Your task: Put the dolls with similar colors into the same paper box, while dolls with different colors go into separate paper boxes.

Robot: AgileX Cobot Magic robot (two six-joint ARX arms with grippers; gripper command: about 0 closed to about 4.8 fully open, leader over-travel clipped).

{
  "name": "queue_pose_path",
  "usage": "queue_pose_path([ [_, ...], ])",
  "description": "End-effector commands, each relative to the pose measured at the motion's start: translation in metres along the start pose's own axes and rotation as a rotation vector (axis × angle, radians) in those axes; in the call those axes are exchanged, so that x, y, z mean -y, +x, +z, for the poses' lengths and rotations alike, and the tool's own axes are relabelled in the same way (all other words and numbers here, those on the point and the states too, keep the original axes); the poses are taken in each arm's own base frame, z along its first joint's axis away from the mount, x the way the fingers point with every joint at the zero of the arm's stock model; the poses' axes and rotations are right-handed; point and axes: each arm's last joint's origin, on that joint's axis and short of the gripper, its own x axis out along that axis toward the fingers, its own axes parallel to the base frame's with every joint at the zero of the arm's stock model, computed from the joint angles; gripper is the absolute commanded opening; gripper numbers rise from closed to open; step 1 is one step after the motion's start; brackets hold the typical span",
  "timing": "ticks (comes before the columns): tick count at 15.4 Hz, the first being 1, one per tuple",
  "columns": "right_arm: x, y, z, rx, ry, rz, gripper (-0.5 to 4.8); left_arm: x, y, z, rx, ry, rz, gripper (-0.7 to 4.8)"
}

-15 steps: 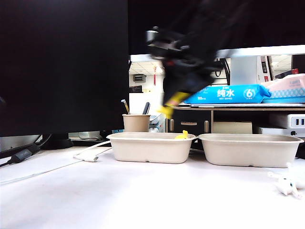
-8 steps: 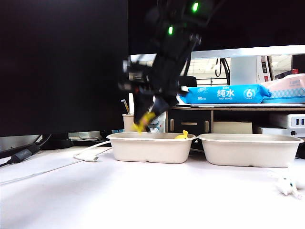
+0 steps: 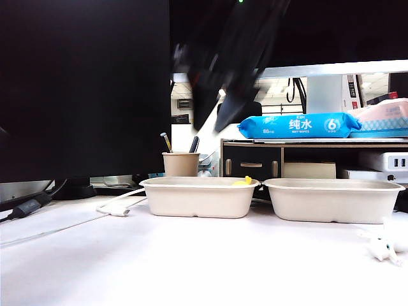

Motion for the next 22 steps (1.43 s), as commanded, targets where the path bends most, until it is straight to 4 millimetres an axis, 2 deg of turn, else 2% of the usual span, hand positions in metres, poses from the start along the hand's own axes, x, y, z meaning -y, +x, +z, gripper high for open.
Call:
queue_pose_path([
  [1,-0.008,-0.047,-0.022,-0.134,-0.086,-0.066,2.75,0.018,0.005,-0.005,-0.076,0.03,-0.171,-0.05],
  [2,-0.009,-0.076,-0.044,-0.162,-0.09,-0.086,2.75,0.03,0.006,-0.011,-0.14,0.059,-0.286,-0.05],
  [3,-0.009,-0.084,-0.052,-0.164,-0.086,-0.088,2.75,0.034,0.006,-0.012,-0.16,0.069,-0.32,-0.05],
  [4,-0.009,-0.094,-0.069,-0.17,-0.071,-0.094,2.76,0.039,0.006,-0.014,-0.182,0.082,-0.359,-0.05],
  [5,-0.01,-0.1,-0.095,-0.194,-0.038,-0.099,3.31,0.041,0.005,-0.016,-0.193,0.089,-0.379,-0.05],
  [6,-0.009,-0.1,-0.108,-0.213,-0.018,-0.105,3.7,0.041,0.005,-0.016,-0.193,0.089,-0.379,-0.05],
  [7,-0.008,-0.097,-0.125,-0.241,0.013,-0.109,3.83,0.041,0.005,-0.016,-0.192,0.089,-0.376,-0.05],
  [9,-0.008,-0.084,-0.149,-0.285,0.047,-0.11,3.83,0.041,0.005,-0.016,-0.193,0.089,-0.376,-0.05],
  [10,-0.008,-0.07,-0.165,-0.319,0.068,-0.113,3.83,0.041,0.005,-0.016,-0.193,0.088,-0.376,-0.05],
  [12,-0.007,-0.057,-0.177,-0.326,0.101,-0.137,3.83,0.041,0.005,-0.016,-0.193,0.088,-0.375,-0.05],
  [15,-0.004,-0.05,-0.19,-0.358,0.168,-0.234,3.82,0.041,0.005,-0.015,-0.193,0.088,-0.374,-0.05],
  [19,-0.004,-0.047,-0.188,-0.292,0.336,-0.26,3.76,0.034,0.007,-0.015,-0.191,0.07,-0.311,-0.05],
  [22,-0.001,-0.046,-0.183,-0.205,0.462,-0.348,3.67,0.02,0.008,-0.011,-0.154,0.036,-0.191,-0.05],
])
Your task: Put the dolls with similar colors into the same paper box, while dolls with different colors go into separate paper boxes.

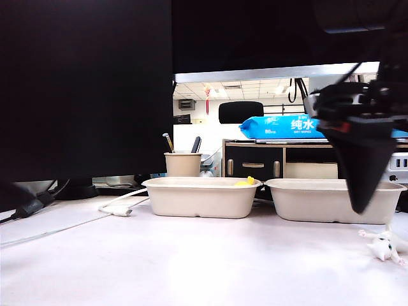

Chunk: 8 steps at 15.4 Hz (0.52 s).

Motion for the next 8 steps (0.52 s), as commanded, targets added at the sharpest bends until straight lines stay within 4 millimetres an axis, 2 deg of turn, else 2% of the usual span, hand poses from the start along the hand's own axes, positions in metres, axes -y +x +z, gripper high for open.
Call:
queue_pose_path([
  [1,0.0,-0.002,0.007,0.086,0.166,-0.037,3.66,-0.011,-0.004,0.004,0.059,-0.029,0.093,-0.05],
  [3,0.0,-0.001,0.007,0.103,0.274,-0.057,3.63,-0.018,-0.007,0.006,0.085,-0.05,0.167,-0.05],
  [8,-0.001,0.012,0.002,0.097,0.33,-0.054,3.63,-0.022,-0.008,0.006,0.091,-0.061,0.202,-0.05],
])
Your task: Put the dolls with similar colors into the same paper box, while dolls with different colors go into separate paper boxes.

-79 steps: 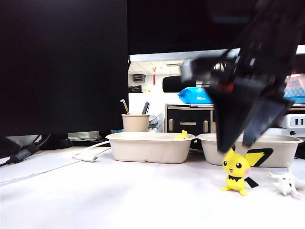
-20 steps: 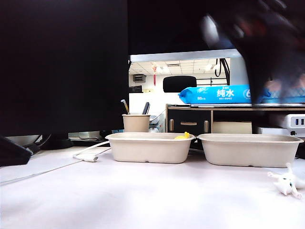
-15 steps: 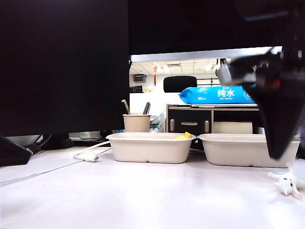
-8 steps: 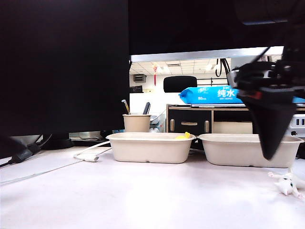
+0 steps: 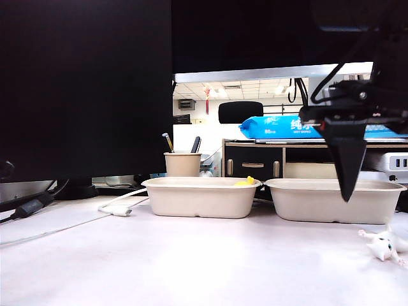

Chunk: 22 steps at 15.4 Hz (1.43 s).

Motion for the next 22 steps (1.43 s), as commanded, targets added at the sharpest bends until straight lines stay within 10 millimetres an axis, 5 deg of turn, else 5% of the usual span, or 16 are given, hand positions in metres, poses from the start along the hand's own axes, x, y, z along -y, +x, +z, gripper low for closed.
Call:
queue_pose_path([
  [1,0.0,0.013,-0.006,-0.001,0.022,-0.009,3.63,0.0,0.0,0.002,0.015,0.001,-0.006,-0.05],
  [11,-0.013,0.062,-0.011,-0.098,0.001,-0.025,3.63,0.0,0.0,0.002,0.014,0.001,-0.006,-0.05],
  [15,-0.014,0.063,-0.01,-0.095,0.002,-0.018,2.6,0.0,0.0,0.002,0.014,0.001,-0.006,-0.05],
  [18,-0.014,0.063,-0.011,-0.1,0.001,-0.017,2.59,0.0,0.0,0.002,0.014,0.001,-0.006,-0.05],
  [20,-0.014,0.063,-0.011,-0.109,-0.01,-0.003,1.87,0.0,0.0,0.002,0.014,0.001,-0.006,-0.05],
  [22,-0.014,0.063,-0.011,-0.111,-0.01,-0.002,1.78,0.0,0.0,0.002,0.014,0.001,-0.006,-0.05],
])
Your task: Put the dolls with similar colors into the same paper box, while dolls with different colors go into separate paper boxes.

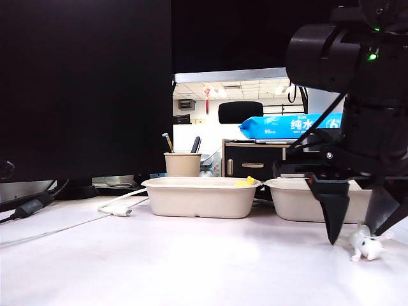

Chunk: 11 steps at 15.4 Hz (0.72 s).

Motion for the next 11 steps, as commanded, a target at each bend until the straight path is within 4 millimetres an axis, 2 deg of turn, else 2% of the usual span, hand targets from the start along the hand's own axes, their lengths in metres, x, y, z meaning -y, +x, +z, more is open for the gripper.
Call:
queue_pose_path([
  [1,0.0041,0.0062,-0.0106,-0.096,-0.023,-0.017,1.78,0.0001,-0.0001,0.0015,0.014,0.001,-0.003,-0.05],
  [3,0.0044,0.006,-0.0111,-0.102,-0.028,-0.017,1.44,0.0001,-0.0001,0.0015,0.014,0.001,-0.003,-0.05],
  [11,0.005,-0.0001,-0.0096,-0.093,-0.048,-0.012,1.37,0.0002,-0.0021,0.0039,0.047,0.003,-0.002,-0.05],
])
